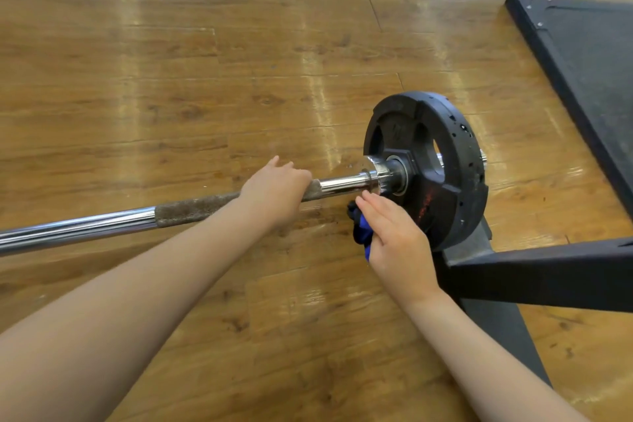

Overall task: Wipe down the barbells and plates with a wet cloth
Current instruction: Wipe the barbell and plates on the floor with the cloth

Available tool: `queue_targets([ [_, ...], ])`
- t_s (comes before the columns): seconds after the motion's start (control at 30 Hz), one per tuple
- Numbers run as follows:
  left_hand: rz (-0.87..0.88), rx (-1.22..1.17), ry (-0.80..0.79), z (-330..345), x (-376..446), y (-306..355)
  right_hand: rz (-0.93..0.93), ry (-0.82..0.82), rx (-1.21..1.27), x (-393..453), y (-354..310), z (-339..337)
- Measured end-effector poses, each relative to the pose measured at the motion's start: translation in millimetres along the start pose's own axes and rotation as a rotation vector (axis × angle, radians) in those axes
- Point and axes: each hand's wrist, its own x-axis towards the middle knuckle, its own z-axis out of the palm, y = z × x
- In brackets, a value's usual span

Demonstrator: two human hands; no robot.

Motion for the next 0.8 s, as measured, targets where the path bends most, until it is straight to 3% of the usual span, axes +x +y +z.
queue_targets([
  [0.1,-0.019,0.107,0.046,3.7,-6.1,5.7,-0.064,0.051,-0.009,20.4,-14.9,6.6],
  [0.27,-0.095,0.17,0.152,10.5,-13.6,9.2,-0.098,-0.016,-0.065,40.0,-23.7,30.3],
  [0.43,-0.088,0.149,0.105,10.2,-8.4,10.3,0.006,-0.006,-0.196,22.8,-15.1,24.2],
  [0.57,-0.088,0.129,0.104,9.2,-9.2,9.9,-0.082,-0.031,-0.135,37.0,-29.0,33.1],
  [0.8,-0.069,0.123,0.116,11.0,-8.7,9.0,-0.06,-0.065,-0.274,16.8,-11.7,9.6],
])
